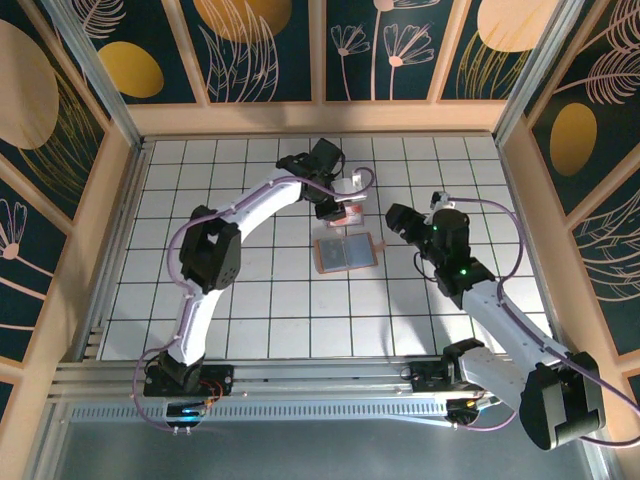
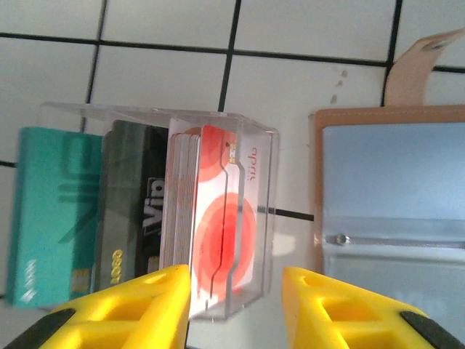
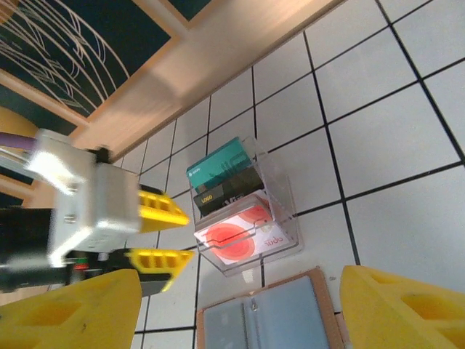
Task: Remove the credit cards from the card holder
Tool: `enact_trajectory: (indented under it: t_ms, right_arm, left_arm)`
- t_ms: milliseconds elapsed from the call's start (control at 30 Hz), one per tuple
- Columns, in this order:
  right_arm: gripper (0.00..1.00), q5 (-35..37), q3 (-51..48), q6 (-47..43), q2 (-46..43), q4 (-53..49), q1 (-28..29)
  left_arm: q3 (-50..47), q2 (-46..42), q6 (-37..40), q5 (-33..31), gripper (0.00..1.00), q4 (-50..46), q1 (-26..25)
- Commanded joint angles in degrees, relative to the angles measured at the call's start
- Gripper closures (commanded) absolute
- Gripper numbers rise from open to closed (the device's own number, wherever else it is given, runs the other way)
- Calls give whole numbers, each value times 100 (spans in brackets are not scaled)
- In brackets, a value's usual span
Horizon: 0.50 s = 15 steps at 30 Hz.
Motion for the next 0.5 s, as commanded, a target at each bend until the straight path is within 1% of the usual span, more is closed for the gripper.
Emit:
enact_trajectory:
  t_ms: [0, 67, 100, 133, 167, 200, 233, 267, 367, 433, 467]
  right_arm:
    - [28, 182, 301, -225, 89, 17, 193]
    - [29, 331, 426, -356, 193, -115, 352]
    - [30, 368, 528, -445, 275, -196, 474]
    - [30, 573, 633, -546, 367, -299, 604]
    - [30, 721, 733, -630, 459, -402, 758]
    - [30, 884, 866, -736, 591, -526, 927]
    - [30, 1040, 996, -832, 732, -650, 1058]
    - [30, 1175, 1121, -900, 868, -773, 1238]
    - [32, 1461, 1479, -1094, 1350, -1109, 1608]
    - [33, 1587, 1711, -1150, 1701, -1321, 1817]
    - [33, 1615, 1810, -1178, 1845, -1405, 1892]
  left_arm:
    - [-691, -972, -349, 184, 61, 781, 28]
    - [-1367, -1457, -566, 152, 60, 1311, 34]
    - [-1687, -1719, -697, 125, 53, 1589, 33]
    - [-1973, -1969, -838, 109, 52, 1857, 29]
    - [-2215, -2165, -984, 66, 47, 2079, 31]
    - [-2491, -2403, -1153, 15, 45, 2348, 29]
    - [-2778, -2617, -1344, -49, 40, 2612, 34]
    - [-3023, -2879, -1520, -138, 39, 2884, 29]
    - [-3770, -3498, -2122, -531, 21, 3622, 34]
    - [-4243, -3908, -2567, -849, 4, 4093, 32]
    - [-4462, -4057, -2784, -1034, 1, 4299, 34]
